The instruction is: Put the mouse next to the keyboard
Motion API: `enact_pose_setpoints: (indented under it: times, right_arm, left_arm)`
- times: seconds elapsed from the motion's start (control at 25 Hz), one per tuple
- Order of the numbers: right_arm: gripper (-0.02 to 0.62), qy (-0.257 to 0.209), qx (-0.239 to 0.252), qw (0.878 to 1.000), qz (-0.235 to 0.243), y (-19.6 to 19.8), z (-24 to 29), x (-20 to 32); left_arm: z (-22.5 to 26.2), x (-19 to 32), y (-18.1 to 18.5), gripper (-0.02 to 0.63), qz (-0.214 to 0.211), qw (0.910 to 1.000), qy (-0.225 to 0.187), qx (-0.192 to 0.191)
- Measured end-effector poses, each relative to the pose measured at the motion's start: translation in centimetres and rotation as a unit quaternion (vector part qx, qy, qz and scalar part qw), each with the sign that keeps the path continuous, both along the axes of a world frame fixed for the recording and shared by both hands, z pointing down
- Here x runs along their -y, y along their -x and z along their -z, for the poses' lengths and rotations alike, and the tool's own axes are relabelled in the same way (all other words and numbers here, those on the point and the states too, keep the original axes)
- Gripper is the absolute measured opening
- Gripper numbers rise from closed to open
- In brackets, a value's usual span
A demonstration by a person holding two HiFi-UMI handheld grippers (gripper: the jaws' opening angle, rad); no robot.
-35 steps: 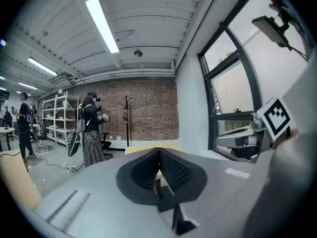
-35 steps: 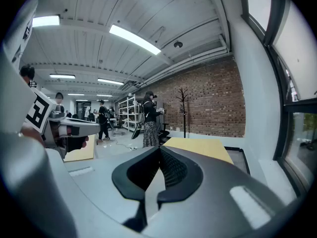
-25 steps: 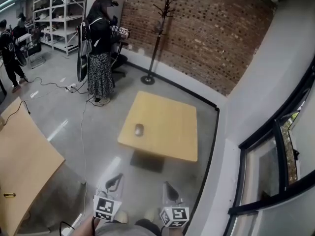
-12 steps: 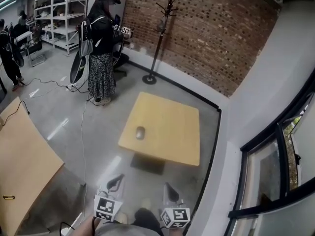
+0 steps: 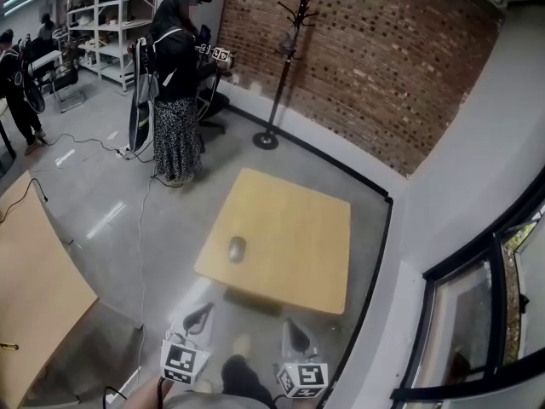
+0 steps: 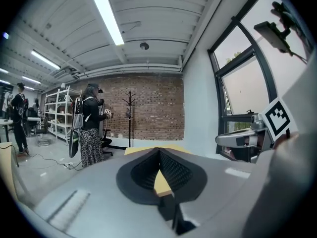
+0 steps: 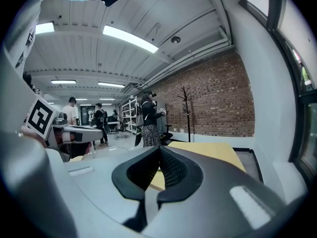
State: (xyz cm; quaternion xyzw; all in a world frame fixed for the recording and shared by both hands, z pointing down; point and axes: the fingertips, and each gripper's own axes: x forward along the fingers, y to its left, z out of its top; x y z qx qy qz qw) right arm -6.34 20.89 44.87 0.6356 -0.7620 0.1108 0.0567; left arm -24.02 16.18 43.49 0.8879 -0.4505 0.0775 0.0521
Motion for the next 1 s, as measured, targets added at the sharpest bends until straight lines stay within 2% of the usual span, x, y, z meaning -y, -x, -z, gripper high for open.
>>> enact_pose_setpoints:
  times: [0.48, 0.84, 1.0]
  right_arm:
    - [0.015, 0.022, 0.016, 1.000, 0.014, -7.9, -3.1, 10.0]
    - [0.015, 0.052, 0.018, 0.996, 0.066, -9.1, -6.2, 15.8]
    - [0.015, 0.058, 0.018, 0.995, 0.074, -9.6, -6.5, 17.5]
  left_arm:
    - [-3.4, 9.6, -4.9, -0.005, 0.048, 0.9974, 0.052, 0.009]
    - [-6.1, 13.8, -5.6, -0.005, 0.096, 0.9929, 0.063, 0.031]
    - [-6.9, 15.1, -6.3, -0.005, 0.097, 0.9924, 0.067, 0.035]
